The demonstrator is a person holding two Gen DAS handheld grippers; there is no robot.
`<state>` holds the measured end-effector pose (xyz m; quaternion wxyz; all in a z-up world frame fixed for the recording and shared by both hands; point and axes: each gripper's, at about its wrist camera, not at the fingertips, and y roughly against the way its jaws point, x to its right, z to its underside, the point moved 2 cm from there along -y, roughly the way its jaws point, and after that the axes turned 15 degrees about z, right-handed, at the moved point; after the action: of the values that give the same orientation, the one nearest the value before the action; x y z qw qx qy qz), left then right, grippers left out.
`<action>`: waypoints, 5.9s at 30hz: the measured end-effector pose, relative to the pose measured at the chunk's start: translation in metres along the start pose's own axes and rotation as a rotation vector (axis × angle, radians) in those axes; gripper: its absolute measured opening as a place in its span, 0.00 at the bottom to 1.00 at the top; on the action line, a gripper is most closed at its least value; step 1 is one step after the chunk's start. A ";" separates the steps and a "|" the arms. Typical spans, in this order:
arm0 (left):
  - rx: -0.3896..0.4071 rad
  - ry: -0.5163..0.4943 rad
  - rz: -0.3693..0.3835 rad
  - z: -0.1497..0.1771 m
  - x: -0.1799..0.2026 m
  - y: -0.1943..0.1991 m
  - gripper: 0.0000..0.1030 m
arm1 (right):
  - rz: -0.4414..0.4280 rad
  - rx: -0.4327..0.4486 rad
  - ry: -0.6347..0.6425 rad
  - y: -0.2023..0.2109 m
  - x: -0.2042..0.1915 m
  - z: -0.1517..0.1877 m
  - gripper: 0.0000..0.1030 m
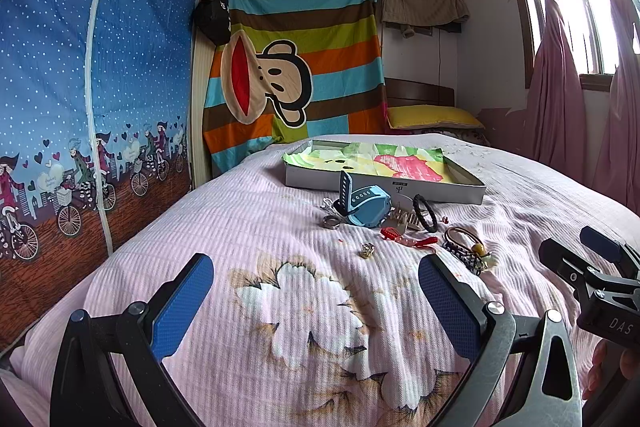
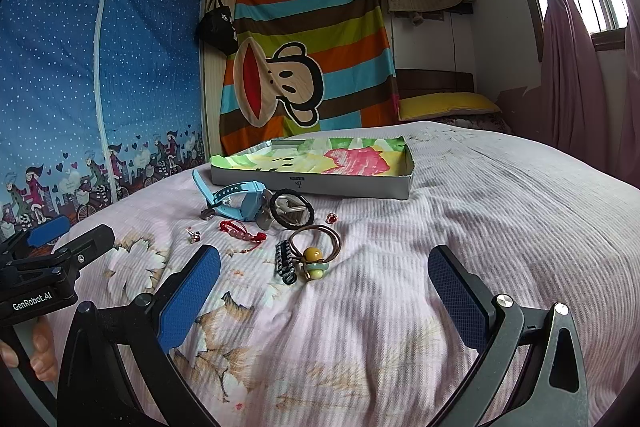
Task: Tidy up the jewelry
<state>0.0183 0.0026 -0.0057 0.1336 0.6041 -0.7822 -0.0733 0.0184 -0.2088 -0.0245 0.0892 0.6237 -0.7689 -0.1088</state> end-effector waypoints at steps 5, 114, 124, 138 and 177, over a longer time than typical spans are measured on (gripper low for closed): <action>0.000 0.000 0.000 0.000 0.000 0.000 1.00 | 0.000 0.000 0.000 0.000 0.000 0.000 0.99; -0.144 -0.018 0.332 -0.072 -0.013 -0.104 0.12 | -0.296 -0.098 0.049 -0.076 -0.053 -0.034 0.13; -0.232 0.045 0.291 -0.129 -0.066 -0.208 0.12 | -0.328 -0.129 0.075 -0.171 -0.104 -0.101 0.12; -0.426 0.111 0.244 -0.127 -0.101 -0.304 0.12 | -0.335 -0.376 0.076 -0.279 -0.153 -0.100 0.13; -0.103 0.130 0.187 -0.106 -0.093 -0.180 0.96 | -0.220 -0.048 0.007 -0.164 -0.080 -0.105 0.92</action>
<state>0.2382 0.0501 0.0348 0.2213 0.5242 -0.8200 -0.0612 0.2179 -0.1686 0.0307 0.0943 0.7025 -0.6926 -0.1338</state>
